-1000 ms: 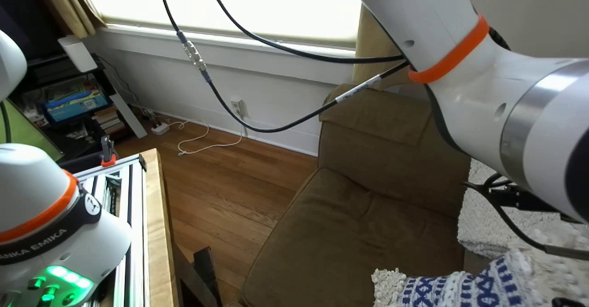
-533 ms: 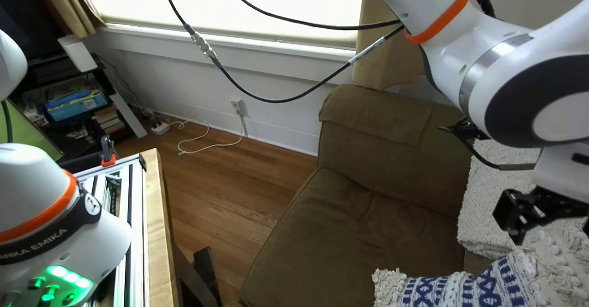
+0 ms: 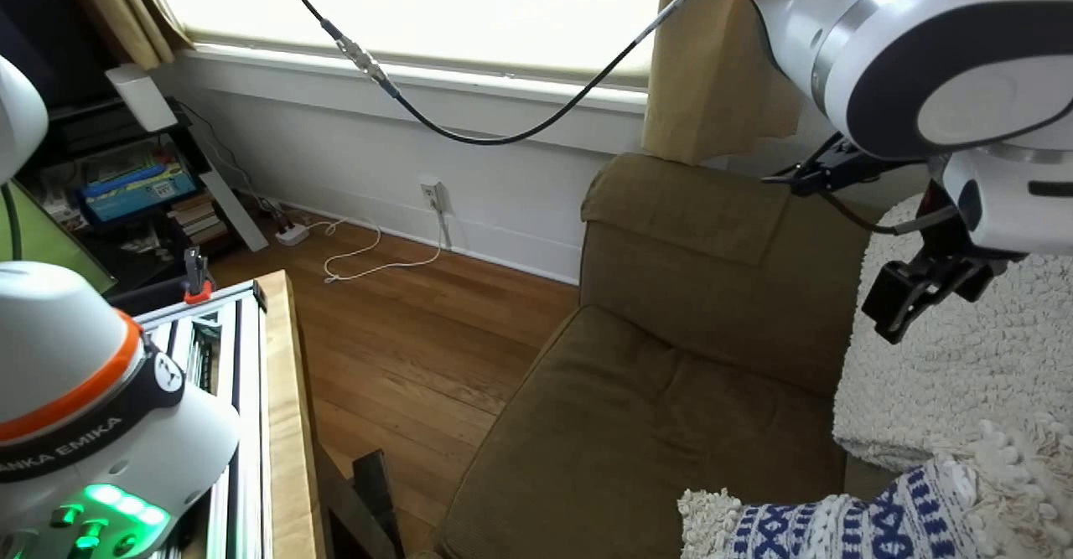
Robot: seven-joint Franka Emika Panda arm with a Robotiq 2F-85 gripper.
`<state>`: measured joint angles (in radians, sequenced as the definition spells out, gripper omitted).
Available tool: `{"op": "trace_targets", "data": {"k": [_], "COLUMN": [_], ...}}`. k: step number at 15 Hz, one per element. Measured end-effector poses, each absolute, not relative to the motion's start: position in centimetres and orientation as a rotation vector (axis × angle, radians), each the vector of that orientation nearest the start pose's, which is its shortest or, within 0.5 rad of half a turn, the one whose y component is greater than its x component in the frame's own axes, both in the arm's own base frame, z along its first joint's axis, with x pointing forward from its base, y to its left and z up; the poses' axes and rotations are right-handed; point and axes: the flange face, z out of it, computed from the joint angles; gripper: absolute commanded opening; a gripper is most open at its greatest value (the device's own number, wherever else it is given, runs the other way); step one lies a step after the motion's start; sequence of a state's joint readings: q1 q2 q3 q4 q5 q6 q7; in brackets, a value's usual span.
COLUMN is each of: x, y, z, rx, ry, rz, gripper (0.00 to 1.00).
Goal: Move the pillow to the left
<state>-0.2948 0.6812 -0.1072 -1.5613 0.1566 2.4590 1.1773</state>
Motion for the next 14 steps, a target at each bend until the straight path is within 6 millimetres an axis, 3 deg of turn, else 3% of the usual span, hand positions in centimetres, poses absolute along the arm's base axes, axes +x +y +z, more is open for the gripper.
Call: {"op": "trace_targets", "data": {"k": [4, 8, 14], "x": [66.4, 63.9, 59.6], "y": [-24.5, -22.3, -22.4], "z": [30.6, 35.4, 41.4], "rx": [-2.279, -2.531, -2.939], "ry": [2.007, 1.825, 1.658], "rz": [-0.184, -0.102, -0.169], "gripper": [1.00, 1.00, 1.00]}}
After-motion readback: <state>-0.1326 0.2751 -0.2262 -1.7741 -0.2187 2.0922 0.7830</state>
